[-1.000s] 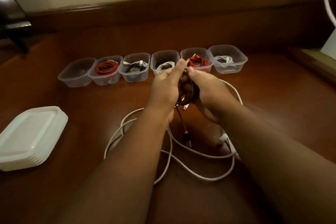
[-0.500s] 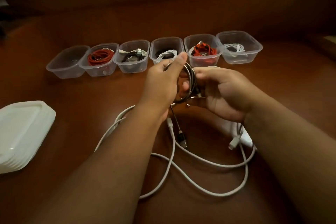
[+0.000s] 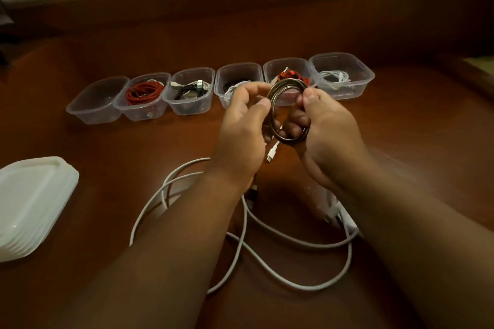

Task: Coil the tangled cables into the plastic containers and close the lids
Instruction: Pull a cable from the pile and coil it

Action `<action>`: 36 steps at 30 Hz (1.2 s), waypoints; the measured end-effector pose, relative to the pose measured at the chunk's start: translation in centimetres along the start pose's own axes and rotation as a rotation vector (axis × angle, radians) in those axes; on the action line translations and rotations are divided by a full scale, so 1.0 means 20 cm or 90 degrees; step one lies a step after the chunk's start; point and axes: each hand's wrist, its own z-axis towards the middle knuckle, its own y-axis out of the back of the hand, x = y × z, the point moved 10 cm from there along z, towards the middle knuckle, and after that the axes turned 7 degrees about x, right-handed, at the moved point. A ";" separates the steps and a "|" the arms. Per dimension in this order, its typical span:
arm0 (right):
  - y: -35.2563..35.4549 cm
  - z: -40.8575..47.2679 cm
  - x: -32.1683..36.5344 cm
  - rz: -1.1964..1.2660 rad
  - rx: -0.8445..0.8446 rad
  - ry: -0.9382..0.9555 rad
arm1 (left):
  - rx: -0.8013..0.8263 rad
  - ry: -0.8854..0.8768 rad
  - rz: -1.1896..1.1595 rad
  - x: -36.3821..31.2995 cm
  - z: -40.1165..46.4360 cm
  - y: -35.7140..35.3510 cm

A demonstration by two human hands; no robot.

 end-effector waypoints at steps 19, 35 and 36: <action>0.04 0.00 0.08 -0.268 -0.046 0.097 | -0.036 0.009 0.010 0.02 -0.04 0.01; 0.05 0.04 0.05 -0.437 -0.020 0.052 | 0.073 0.143 -0.220 0.12 -0.02 -0.03; 0.06 0.04 0.07 -0.431 -0.033 0.059 | 0.044 0.100 -0.135 0.10 -0.01 0.01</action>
